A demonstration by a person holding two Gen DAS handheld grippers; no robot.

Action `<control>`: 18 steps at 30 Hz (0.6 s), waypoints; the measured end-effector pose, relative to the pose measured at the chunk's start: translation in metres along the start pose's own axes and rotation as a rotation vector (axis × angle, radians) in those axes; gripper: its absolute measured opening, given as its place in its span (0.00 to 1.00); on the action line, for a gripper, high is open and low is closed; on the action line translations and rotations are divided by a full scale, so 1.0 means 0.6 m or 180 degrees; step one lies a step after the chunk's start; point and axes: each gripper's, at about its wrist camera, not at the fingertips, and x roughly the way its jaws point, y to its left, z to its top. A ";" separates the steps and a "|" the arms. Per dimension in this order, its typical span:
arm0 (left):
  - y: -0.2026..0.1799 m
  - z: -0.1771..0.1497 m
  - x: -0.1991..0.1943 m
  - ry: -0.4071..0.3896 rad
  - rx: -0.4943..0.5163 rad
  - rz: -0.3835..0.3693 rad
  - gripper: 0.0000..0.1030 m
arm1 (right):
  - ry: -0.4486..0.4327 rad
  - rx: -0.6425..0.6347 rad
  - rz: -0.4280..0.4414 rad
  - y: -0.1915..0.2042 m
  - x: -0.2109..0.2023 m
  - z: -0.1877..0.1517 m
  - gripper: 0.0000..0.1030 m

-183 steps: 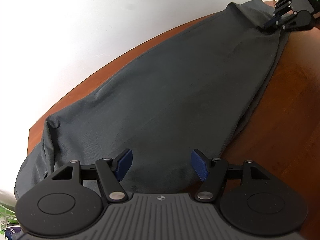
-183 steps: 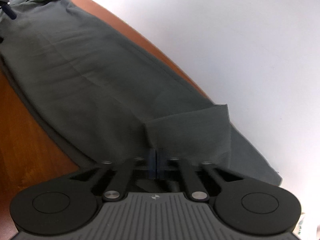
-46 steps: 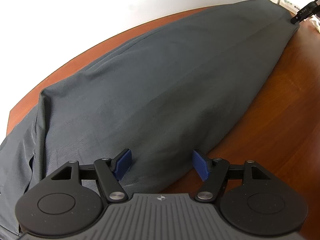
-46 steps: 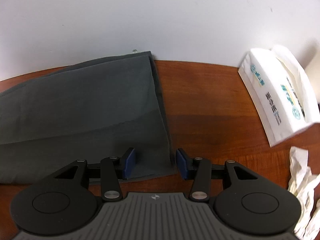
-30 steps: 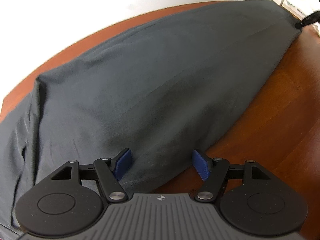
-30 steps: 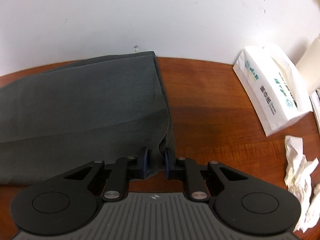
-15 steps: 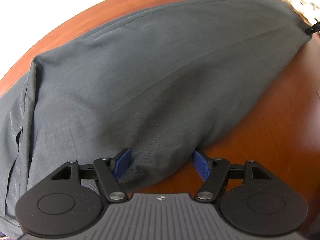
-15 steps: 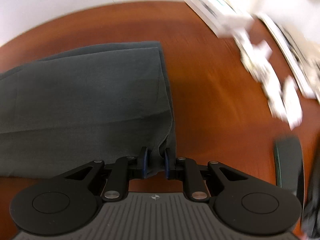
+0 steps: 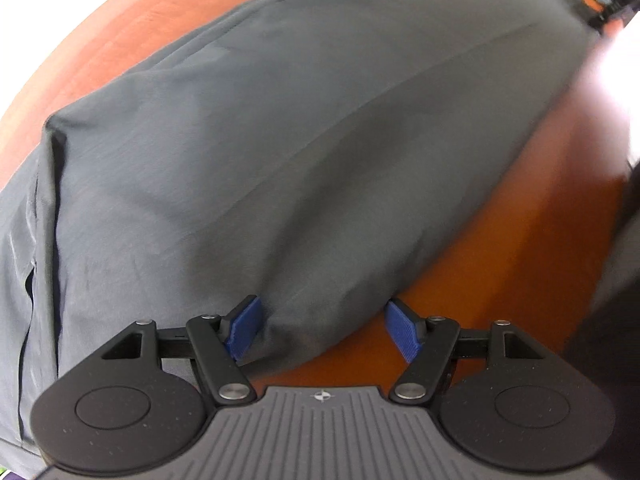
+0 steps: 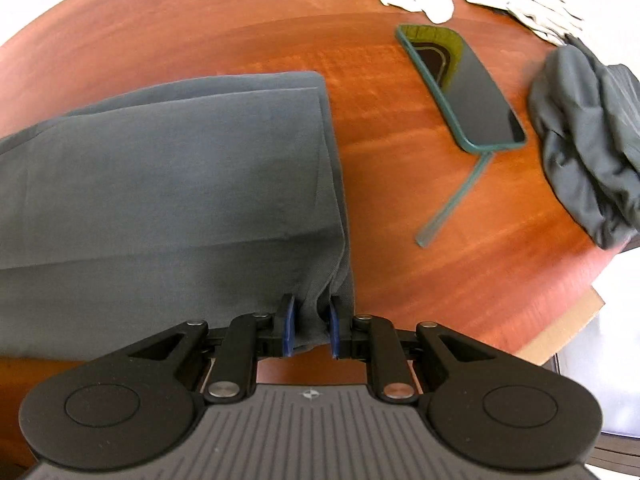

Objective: Fold clothes
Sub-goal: 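Press the folded edge flat with the right gripper and withdraw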

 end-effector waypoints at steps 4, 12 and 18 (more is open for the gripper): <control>-0.042 -0.024 -0.008 0.0060 -0.0167 -0.0045 0.67 | -0.0022 -0.0106 0.0072 -0.012 0.000 0.005 0.19; -0.087 -0.042 -0.013 0.0064 -0.0524 0.0108 0.67 | -0.0048 -0.0280 0.0268 -0.038 0.018 0.017 0.22; -0.088 -0.039 -0.020 -0.0019 -0.0777 0.0221 0.67 | -0.0066 -0.0409 0.0344 -0.047 0.024 0.027 0.27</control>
